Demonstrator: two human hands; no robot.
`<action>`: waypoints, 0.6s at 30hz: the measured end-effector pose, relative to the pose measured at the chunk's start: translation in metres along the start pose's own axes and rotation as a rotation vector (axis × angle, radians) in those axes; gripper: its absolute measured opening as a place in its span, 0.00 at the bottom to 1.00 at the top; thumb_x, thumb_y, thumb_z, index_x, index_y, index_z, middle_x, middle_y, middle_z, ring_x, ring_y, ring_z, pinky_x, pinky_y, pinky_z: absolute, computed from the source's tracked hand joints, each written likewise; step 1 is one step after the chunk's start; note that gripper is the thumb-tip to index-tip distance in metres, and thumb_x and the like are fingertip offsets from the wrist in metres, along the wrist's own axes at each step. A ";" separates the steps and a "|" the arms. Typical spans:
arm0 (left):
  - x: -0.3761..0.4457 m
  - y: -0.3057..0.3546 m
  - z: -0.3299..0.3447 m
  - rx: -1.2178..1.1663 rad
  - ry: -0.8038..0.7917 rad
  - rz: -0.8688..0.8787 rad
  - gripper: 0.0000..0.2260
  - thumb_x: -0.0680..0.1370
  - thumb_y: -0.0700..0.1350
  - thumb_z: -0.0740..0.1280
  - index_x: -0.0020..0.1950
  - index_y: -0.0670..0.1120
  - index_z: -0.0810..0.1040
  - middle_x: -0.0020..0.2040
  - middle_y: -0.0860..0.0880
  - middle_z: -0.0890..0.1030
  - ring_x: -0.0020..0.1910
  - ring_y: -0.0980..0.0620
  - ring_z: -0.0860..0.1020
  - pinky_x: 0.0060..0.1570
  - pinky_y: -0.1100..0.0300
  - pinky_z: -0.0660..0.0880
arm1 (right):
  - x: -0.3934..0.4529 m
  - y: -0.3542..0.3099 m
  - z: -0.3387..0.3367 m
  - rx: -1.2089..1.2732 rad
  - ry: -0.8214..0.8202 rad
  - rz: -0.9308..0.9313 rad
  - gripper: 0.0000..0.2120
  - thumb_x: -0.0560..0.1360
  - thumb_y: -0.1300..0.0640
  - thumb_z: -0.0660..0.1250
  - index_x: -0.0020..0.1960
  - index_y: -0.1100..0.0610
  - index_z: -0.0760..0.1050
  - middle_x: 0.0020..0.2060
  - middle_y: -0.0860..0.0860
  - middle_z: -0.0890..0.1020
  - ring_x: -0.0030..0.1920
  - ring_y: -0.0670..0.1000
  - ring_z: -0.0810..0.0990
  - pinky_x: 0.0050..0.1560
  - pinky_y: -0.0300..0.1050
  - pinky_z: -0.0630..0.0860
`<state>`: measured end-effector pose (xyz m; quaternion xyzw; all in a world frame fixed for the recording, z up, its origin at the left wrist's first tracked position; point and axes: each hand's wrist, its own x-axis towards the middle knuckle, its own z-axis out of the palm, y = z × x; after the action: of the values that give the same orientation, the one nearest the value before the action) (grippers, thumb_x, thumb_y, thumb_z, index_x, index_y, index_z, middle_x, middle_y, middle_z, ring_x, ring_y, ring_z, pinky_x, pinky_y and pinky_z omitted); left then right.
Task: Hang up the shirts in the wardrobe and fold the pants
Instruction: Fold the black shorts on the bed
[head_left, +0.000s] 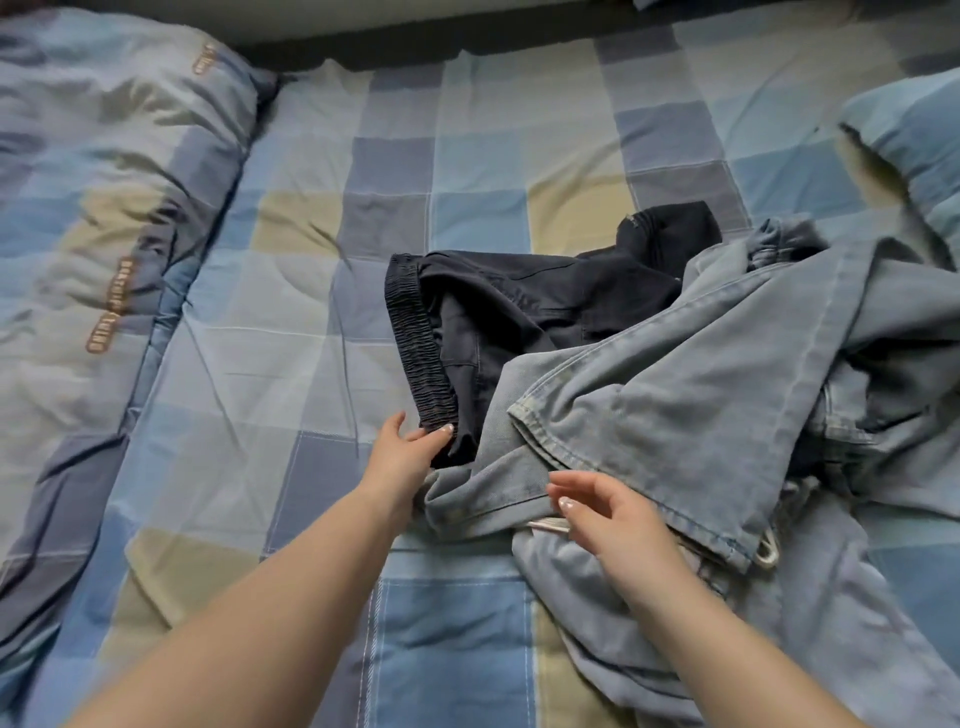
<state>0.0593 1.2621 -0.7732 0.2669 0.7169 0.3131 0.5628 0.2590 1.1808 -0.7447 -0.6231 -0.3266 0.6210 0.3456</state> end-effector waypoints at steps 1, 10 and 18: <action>-0.004 0.001 0.001 0.034 -0.034 0.050 0.21 0.77 0.39 0.68 0.69 0.45 0.70 0.50 0.53 0.83 0.48 0.55 0.82 0.43 0.62 0.78 | 0.001 -0.002 0.005 0.004 -0.006 -0.002 0.14 0.77 0.68 0.63 0.47 0.49 0.78 0.47 0.48 0.83 0.48 0.42 0.80 0.47 0.32 0.74; -0.119 0.066 0.007 1.160 -0.343 0.815 0.15 0.69 0.50 0.55 0.52 0.49 0.74 0.41 0.54 0.73 0.48 0.50 0.74 0.67 0.51 0.60 | -0.015 -0.094 0.026 0.010 0.114 -0.049 0.28 0.74 0.58 0.70 0.70 0.53 0.63 0.55 0.49 0.78 0.51 0.42 0.79 0.50 0.34 0.76; -0.236 0.133 0.000 1.278 -0.515 0.982 0.13 0.75 0.45 0.59 0.58 0.46 0.74 0.51 0.46 0.75 0.49 0.44 0.74 0.42 0.54 0.67 | -0.086 -0.203 0.005 -0.908 -0.007 0.032 0.31 0.73 0.56 0.61 0.74 0.49 0.58 0.61 0.56 0.76 0.59 0.55 0.75 0.52 0.45 0.72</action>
<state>0.1157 1.1764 -0.5226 0.8781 0.4082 -0.0138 0.2494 0.2567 1.2198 -0.5276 -0.7144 -0.5574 0.4222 0.0267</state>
